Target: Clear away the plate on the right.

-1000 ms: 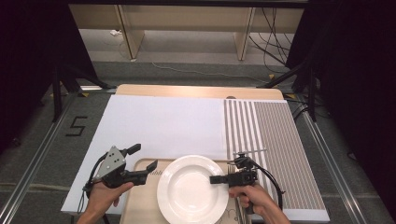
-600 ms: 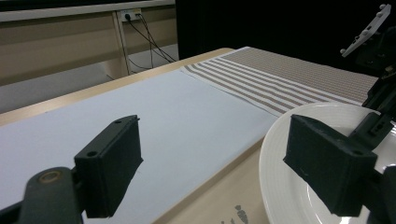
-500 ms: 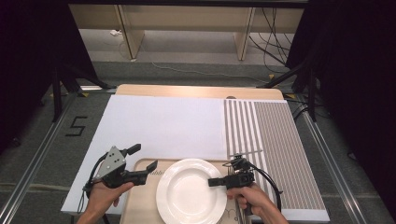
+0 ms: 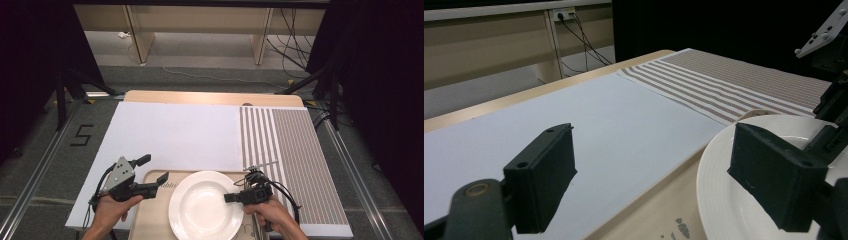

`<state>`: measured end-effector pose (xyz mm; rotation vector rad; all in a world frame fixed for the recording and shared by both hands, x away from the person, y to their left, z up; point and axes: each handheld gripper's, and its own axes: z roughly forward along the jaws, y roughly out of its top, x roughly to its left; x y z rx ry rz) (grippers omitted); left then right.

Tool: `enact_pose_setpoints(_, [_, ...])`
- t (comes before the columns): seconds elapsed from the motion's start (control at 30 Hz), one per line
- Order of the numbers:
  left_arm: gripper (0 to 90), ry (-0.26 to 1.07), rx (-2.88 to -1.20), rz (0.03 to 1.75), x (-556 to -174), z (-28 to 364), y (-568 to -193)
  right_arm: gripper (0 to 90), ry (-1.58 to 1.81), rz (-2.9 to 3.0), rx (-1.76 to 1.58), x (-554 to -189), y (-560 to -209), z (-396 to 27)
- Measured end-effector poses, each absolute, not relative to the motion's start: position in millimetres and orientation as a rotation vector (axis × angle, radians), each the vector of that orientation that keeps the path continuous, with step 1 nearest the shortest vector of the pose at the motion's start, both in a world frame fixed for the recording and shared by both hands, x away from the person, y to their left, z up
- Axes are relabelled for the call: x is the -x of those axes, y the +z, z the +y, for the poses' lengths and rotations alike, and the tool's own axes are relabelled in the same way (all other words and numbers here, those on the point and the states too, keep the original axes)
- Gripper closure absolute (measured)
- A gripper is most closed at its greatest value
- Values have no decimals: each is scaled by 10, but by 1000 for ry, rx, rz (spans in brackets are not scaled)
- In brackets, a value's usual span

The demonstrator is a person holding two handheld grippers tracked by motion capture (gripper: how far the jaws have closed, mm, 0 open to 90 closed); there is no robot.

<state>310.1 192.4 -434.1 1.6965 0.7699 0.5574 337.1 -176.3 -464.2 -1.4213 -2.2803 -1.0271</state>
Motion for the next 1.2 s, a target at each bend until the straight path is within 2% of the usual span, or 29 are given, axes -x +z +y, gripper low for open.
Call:
enact_pose_setpoints(0.17, [176, 556, -1696, 770, -3100, 1923, -4342, 705, -1023, -2362, 1395, -3349, -4638, -1747])
enact_pose_setpoints(0.4, [175, 555, -1701, 772, -3100, 1923, -4343, 586, -941, -2586, 1361, -3289, -4600, -1709])
enact_pose_setpoints(0.5, [175, 555, -1703, 771, -3100, 1923, -4344, 506, -897, -2705, 1349, -3242, -4578, -1664])
enact_pose_setpoints(0.57, [175, 554, -1704, 772, -3100, 1923, -4344, 498, -889, -2768, 1359, -3227, -4557, -1658])
enact_pose_setpoints(1.0, [173, 542, -1715, 776, -3106, 1917, -4356, 358, -1256, -2726, 1337, -3136, -4251, -1881])
enact_pose_setpoints(1.2, [170, 537, -1725, 784, -3109, 1917, -4361, 321, -1474, -2690, 1374, -3115, -4167, -1962])
